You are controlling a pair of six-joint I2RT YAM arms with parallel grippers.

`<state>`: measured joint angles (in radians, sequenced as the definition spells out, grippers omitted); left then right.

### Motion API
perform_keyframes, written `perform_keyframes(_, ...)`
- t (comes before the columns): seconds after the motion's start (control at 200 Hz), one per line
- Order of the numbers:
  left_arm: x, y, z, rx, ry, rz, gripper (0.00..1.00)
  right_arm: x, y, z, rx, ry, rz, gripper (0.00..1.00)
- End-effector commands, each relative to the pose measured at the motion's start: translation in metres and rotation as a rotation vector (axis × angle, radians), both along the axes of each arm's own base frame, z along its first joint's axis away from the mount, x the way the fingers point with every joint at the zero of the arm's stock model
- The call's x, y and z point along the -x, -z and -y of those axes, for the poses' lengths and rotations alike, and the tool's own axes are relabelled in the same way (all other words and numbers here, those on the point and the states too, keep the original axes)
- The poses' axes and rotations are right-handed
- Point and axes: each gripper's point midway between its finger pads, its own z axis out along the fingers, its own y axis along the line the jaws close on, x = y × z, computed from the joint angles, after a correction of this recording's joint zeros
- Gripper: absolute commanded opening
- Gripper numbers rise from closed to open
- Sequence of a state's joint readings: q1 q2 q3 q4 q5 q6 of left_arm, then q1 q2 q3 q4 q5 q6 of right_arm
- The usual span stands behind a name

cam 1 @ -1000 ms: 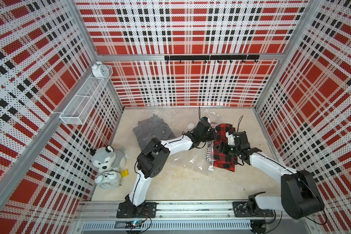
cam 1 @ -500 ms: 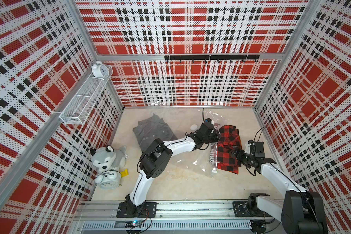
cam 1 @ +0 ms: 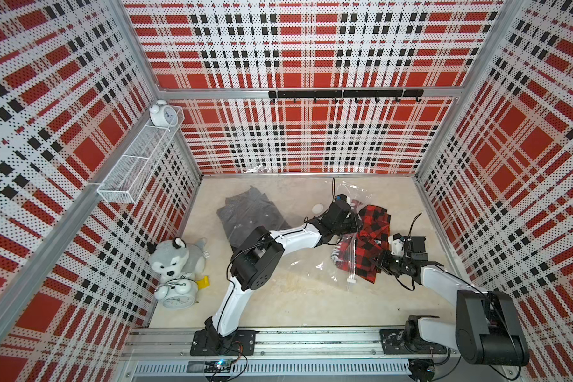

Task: Place the folded shirt into the vacuum bag
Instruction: Place the shirt in the vacuum bag.

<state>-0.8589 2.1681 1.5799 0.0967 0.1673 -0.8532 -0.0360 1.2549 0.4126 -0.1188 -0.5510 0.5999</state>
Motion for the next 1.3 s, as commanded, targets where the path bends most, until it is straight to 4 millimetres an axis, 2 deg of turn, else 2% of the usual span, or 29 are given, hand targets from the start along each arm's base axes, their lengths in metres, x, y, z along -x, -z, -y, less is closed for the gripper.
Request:
perform_keyframes(0.0,-0.005,-0.012,0.006,0.035,0.003,0.031,0.00,-0.010,-0.023,-0.011,-0.059,-0.048,0.084,0.26)
perform_keyframes(0.225,-0.008,-0.013,0.010,0.044,0.011,0.033,0.00,-0.008,-0.029,-0.023,-0.096,-0.110,0.096,0.23)
perform_keyframes(0.291,-0.010,-0.012,0.010,0.037,0.010,0.036,0.00,-0.004,-0.025,-0.031,-0.088,-0.144,0.083,0.28)
perform_keyframes(0.331,-0.011,-0.011,0.008,0.029,0.008,0.039,0.00,-0.001,-0.020,-0.035,-0.071,-0.161,0.068,0.36)
perform_keyframes(0.376,-0.013,-0.006,0.004,0.010,-0.003,0.039,0.00,0.002,-0.012,-0.033,-0.045,-0.154,0.031,0.52)
perform_keyframes(0.471,-0.019,0.001,-0.005,-0.009,-0.018,0.035,0.00,0.004,-0.001,-0.011,0.064,-0.093,0.007,0.73)
perform_keyframes(0.566,-0.024,0.009,-0.010,-0.032,-0.022,0.033,0.00,-0.003,-0.022,0.000,0.089,-0.040,0.066,0.88)
perform_keyframes(0.676,-0.027,0.018,-0.015,-0.052,-0.026,0.025,0.00,-0.017,-0.053,0.007,0.116,-0.003,0.144,0.98)
perform_keyframes(0.817,-0.029,0.019,-0.014,-0.051,-0.018,0.024,0.00,-0.037,-0.083,0.018,0.124,0.034,0.196,1.00)
perform_keyframes(0.922,-0.029,0.020,-0.012,-0.050,-0.010,0.023,0.00,-0.053,-0.094,0.025,0.118,0.076,0.204,1.00)
perform_keyframes(1.162,-0.029,0.016,-0.008,-0.051,0.001,0.029,0.00,-0.104,-0.102,0.070,0.159,0.186,0.207,1.00)
perform_keyframes(1.293,-0.030,0.015,-0.006,-0.054,0.006,0.031,0.00,-0.134,-0.089,0.089,0.203,0.194,0.180,1.00)
